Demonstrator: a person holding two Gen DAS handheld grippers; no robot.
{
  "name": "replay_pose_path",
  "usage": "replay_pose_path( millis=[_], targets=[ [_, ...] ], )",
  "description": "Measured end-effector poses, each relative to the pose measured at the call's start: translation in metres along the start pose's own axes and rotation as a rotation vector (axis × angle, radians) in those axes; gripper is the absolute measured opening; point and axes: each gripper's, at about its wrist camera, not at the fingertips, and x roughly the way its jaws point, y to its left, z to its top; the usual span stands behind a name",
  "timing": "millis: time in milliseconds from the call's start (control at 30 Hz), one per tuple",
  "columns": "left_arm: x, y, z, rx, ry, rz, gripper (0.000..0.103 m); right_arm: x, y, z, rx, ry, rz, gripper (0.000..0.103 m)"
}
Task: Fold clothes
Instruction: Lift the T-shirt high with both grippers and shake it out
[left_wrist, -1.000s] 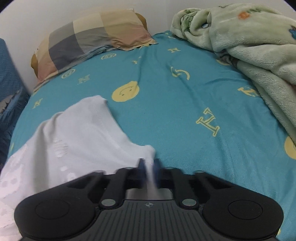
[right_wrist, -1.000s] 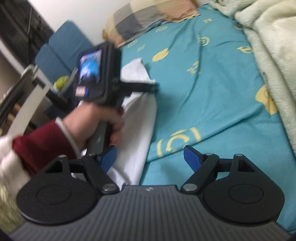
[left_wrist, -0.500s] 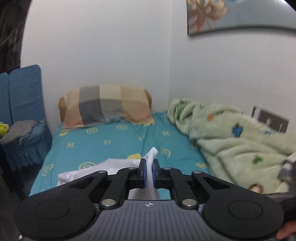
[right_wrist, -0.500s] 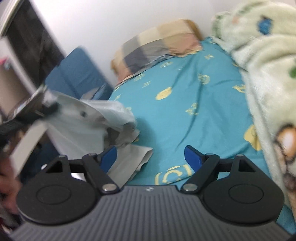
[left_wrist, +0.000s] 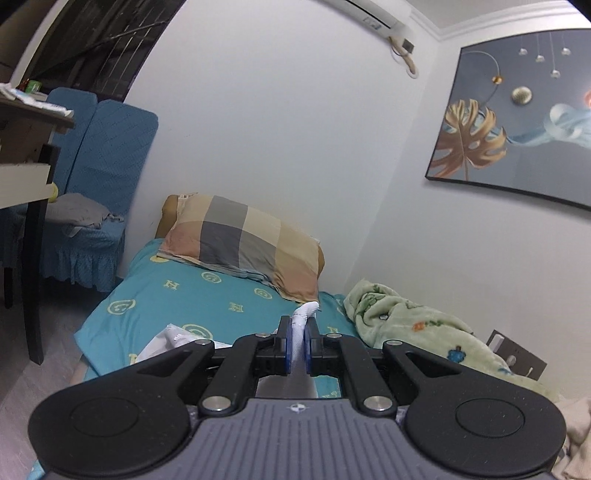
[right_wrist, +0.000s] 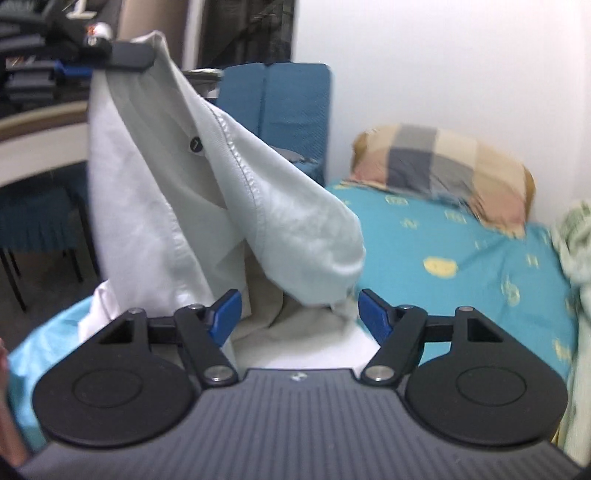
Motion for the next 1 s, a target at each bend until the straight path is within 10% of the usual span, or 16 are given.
replay_pose_path(
  millis=[267, 333, 467, 733, 1000],
  targets=[
    [0.001, 0.024, -0.006, -0.041, 0.007, 0.013, 0.007, 0.062, 0.019, -0.003, -0.288, -0.036, -0.015, 0.049],
    [0.008, 0.027, -0.008, -0.038, 0.012, 0.026, 0.007, 0.071, 0.016, -0.003, -0.296, -0.042, -0.037, 0.024],
    [0.016, 0.033, -0.01, -0.03, -0.007, 0.064, 0.007, 0.062, -0.007, 0.007, -0.152, -0.091, -0.066, 0.014],
    [0.002, 0.024, -0.003, -0.012, -0.076, 0.087, 0.007, -0.01, -0.058, 0.048, 0.178, -0.318, -0.099, 0.01],
    [-0.061, -0.049, 0.041, 0.112, -0.212, 0.039, 0.006, -0.137, -0.044, 0.126, 0.123, -0.505, -0.144, 0.009]
  ],
)
